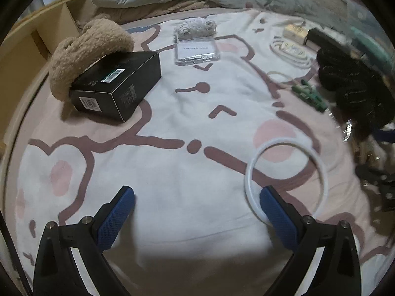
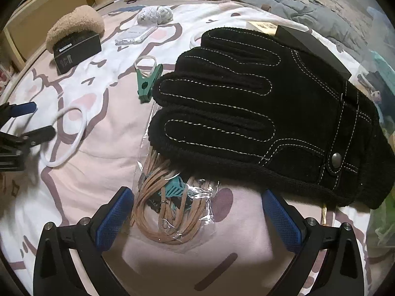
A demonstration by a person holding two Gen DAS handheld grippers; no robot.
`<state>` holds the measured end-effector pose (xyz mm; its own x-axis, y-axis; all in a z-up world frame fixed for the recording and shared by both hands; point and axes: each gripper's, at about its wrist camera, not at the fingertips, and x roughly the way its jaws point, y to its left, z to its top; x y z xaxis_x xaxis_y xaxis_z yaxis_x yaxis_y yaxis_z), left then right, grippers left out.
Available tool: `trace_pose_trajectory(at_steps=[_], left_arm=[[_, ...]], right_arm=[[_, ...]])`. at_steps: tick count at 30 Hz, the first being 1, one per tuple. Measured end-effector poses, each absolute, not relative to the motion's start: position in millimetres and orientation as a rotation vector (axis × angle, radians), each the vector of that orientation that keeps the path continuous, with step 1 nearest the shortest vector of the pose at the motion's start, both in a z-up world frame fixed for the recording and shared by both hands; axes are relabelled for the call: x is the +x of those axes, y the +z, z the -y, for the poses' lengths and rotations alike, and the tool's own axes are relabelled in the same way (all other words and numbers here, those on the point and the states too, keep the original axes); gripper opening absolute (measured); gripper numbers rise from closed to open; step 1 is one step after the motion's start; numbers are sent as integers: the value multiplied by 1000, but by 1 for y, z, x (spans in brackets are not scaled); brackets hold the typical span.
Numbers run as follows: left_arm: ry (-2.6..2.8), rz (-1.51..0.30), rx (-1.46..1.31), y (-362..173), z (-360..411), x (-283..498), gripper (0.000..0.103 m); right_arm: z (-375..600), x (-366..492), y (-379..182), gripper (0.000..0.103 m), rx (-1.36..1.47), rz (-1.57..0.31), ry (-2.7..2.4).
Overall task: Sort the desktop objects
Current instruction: 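Move the open right tool over the clear bag of tan cords beside the black glove, then lower the right tool onto the clear bag of tan cords and close it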
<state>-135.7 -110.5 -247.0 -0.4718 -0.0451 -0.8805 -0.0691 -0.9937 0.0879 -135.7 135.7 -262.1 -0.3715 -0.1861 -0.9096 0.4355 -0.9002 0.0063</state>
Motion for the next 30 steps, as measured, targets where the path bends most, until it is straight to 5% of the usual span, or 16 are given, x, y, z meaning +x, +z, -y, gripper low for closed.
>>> trace_pose_trajectory(at_steps=[9,30], left_arm=[[2536,-116,-1395,-225,66,-128,102],[2536,-127,-1520,-265,61,-146,103]], right_arm=[[-133,-135,-263,103,1461,-349,-2312],[-106,-127,-250,103,1505,-240,-2138]])
